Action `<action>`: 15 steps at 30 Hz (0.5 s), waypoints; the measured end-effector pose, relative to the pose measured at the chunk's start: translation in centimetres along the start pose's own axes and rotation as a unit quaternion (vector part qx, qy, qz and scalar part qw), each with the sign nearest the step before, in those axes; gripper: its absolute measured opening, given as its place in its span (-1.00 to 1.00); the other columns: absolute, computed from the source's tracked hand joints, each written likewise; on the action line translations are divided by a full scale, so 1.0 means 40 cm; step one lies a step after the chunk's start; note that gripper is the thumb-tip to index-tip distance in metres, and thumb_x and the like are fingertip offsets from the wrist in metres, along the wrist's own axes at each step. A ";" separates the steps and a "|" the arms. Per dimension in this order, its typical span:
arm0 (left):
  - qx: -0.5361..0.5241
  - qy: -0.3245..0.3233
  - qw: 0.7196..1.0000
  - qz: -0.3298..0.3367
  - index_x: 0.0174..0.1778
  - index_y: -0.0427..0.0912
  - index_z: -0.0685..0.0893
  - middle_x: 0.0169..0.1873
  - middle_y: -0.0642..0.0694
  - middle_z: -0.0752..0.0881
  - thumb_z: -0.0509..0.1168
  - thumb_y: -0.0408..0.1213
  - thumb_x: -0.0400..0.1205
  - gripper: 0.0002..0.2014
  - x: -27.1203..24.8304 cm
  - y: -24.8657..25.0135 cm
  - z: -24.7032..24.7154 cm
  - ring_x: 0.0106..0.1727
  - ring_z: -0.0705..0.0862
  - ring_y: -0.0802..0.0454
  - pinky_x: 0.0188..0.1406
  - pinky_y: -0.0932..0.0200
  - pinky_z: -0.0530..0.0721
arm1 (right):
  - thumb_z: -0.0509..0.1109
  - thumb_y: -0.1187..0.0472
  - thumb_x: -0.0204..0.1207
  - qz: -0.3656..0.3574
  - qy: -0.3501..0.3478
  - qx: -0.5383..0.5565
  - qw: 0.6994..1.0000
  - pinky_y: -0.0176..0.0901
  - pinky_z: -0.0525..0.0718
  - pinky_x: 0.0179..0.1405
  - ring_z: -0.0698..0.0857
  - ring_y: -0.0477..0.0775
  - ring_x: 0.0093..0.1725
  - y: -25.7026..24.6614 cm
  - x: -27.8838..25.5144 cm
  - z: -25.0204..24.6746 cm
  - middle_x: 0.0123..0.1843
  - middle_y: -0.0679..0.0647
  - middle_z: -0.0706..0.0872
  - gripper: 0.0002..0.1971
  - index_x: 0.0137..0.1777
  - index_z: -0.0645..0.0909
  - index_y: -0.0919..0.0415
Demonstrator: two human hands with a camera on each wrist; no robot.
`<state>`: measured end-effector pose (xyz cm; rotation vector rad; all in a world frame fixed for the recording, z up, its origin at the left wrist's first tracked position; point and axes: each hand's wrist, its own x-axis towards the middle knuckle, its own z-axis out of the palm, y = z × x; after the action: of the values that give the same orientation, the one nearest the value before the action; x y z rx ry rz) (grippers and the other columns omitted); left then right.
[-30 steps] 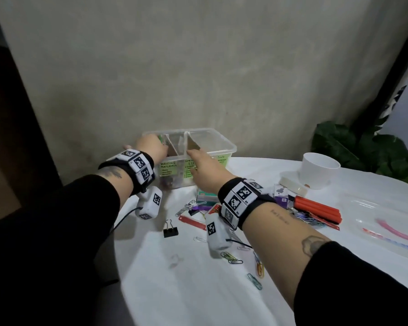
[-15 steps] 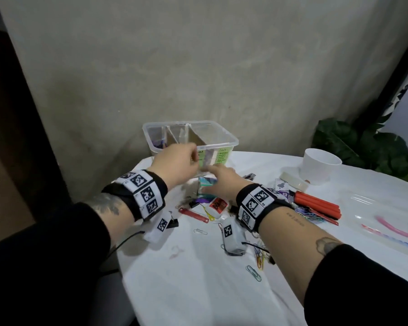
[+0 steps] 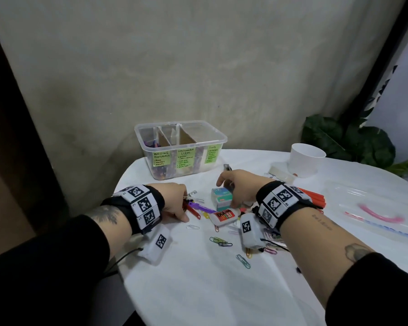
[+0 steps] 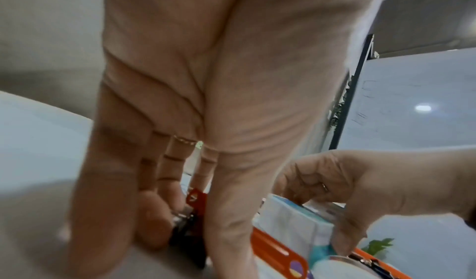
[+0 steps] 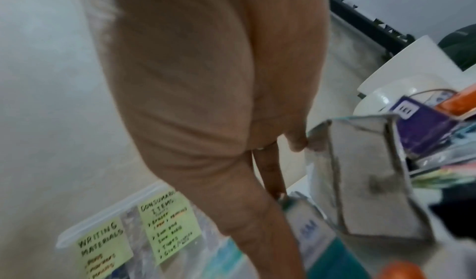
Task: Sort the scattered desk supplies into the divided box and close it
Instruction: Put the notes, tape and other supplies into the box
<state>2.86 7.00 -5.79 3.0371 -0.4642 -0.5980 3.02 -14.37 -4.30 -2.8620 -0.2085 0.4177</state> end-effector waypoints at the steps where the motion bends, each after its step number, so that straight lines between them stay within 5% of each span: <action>1: -0.020 0.009 1.000 0.014 0.45 -0.08 0.46 0.27 -0.06 0.66 0.56 0.09 0.41 -0.26 0.007 0.008 0.007 0.18 0.66 -0.07 0.18 0.03 0.64 | 0.70 0.39 0.20 0.003 -0.013 0.003 1.000 -0.02 0.75 0.16 0.70 0.05 0.13 0.015 -0.011 -0.007 0.19 -0.03 0.70 -0.30 0.33 0.58 -0.01; 5: -0.136 0.012 0.988 0.066 0.35 -0.03 0.55 0.10 -0.06 0.74 0.63 0.05 0.33 -0.30 0.018 0.058 0.021 -0.11 0.71 -0.01 -0.05 0.08 0.74 | 0.76 0.32 0.10 0.011 -0.052 0.033 0.998 0.06 0.74 0.24 0.73 0.03 0.13 0.069 -0.055 -0.024 0.13 -0.09 0.75 -0.35 0.23 0.70 -0.02; 10: -0.228 0.075 0.957 0.163 0.51 0.04 0.41 0.30 0.02 0.56 0.62 0.21 0.23 -0.05 0.030 0.137 0.013 0.22 0.62 0.02 0.26 0.04 0.65 | 0.73 0.21 0.09 -0.005 0.028 0.162 0.986 0.10 0.79 0.12 0.78 0.19 0.06 0.120 -0.105 -0.027 0.03 0.07 0.82 -0.48 0.11 0.76 0.06; 15: -0.354 0.102 0.904 0.219 0.35 0.00 0.52 0.10 0.05 0.73 0.63 0.10 0.32 -0.27 0.035 0.225 -0.002 0.08 0.70 0.12 0.12 0.20 0.67 | 0.71 0.29 0.27 -0.057 0.128 0.362 0.922 0.07 0.75 0.02 0.79 0.13 -0.11 0.132 -0.159 -0.042 -0.01 0.31 0.83 -0.64 0.06 0.73 0.27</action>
<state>1.55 -2.02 -5.64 2.1746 -0.7013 -0.3143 -1.96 -20.89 -2.43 -2.1282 -0.1326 0.0627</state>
